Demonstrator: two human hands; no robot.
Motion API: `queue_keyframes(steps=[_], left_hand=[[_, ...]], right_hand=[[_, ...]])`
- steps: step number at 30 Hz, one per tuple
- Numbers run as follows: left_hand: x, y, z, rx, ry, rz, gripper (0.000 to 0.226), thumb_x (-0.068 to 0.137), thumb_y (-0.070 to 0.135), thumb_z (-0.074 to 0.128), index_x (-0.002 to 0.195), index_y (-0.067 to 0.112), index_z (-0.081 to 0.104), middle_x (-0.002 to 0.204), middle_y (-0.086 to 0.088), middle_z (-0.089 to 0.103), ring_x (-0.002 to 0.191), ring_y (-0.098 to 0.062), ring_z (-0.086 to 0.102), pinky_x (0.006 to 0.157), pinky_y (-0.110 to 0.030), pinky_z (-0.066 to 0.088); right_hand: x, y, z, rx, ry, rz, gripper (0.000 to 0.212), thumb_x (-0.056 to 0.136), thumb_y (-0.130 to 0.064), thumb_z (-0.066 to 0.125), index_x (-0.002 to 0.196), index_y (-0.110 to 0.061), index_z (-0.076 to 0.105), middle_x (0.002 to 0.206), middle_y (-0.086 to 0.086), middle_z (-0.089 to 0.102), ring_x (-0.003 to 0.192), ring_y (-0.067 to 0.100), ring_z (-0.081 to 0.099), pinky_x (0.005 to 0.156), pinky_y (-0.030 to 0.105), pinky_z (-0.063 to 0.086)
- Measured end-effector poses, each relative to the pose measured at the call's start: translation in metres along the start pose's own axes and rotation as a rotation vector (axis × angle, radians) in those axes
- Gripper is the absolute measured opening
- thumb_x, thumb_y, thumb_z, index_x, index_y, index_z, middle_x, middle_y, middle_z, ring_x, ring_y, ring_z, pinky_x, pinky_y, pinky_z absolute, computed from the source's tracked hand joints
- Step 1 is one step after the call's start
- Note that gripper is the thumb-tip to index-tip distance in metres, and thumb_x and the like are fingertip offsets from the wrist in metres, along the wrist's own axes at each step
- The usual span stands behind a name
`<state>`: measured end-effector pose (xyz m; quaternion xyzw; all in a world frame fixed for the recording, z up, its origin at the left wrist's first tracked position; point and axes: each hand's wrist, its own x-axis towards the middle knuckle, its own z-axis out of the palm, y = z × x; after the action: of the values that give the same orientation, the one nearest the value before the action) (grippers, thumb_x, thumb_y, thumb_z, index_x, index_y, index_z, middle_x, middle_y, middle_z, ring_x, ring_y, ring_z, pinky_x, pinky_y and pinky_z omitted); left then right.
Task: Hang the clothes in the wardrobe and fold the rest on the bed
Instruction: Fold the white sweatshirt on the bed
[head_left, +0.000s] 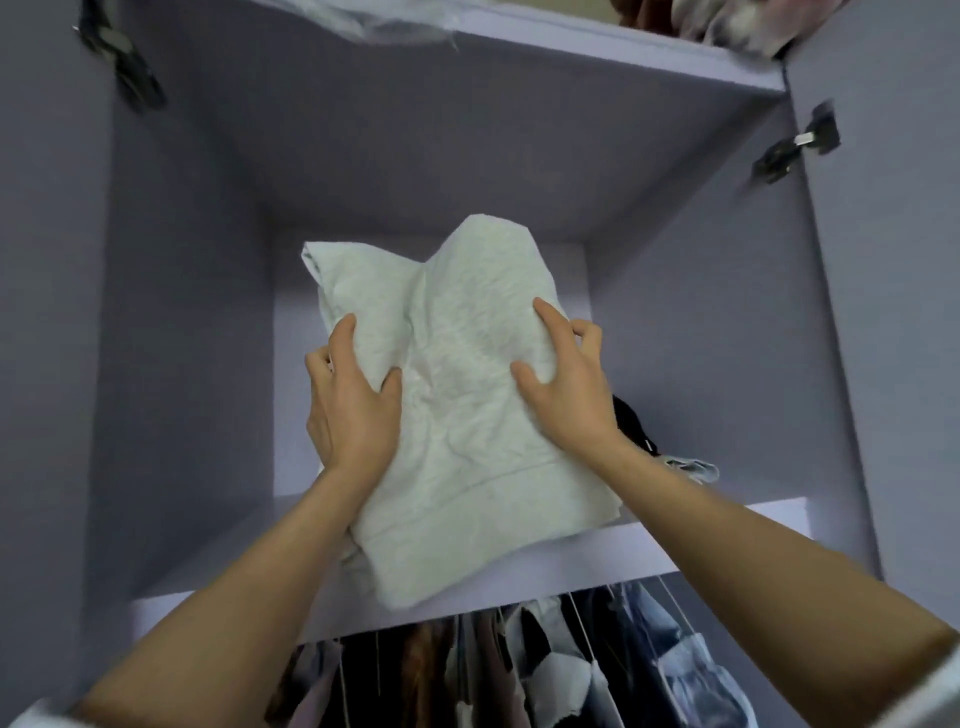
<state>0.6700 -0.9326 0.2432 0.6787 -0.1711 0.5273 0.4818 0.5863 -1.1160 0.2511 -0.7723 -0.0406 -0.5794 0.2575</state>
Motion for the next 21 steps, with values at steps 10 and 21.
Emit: queue_keyframes(steps=[10,21], left_hand=[[0.11,-0.13,0.054,0.512,-0.224,0.007,0.065,0.087,0.037,0.058,0.14,0.034,0.022,0.132,-0.006,0.036,0.108,-0.035,0.05,0.086,-0.045,0.04],[0.114,-0.24,0.065,1.075,-0.852,-0.065,0.053,0.094,0.056,0.034,0.142,0.034,0.036,0.156,0.002,0.022,0.144,-0.02,0.016,0.114,-0.053,0.013]], right_hand=[[0.06,0.052,0.195,0.216,-0.272,0.193,0.064,0.093,-0.031,0.054,0.147,-0.033,0.02,0.133,0.007,0.026,0.091,0.027,0.057,0.088,0.036,0.047],[0.071,0.066,0.308,-0.115,-0.982,-0.051,0.05,0.098,-0.046,0.028,0.147,-0.031,0.026,0.155,0.005,0.017,0.14,0.029,0.019,0.113,0.048,0.022]])
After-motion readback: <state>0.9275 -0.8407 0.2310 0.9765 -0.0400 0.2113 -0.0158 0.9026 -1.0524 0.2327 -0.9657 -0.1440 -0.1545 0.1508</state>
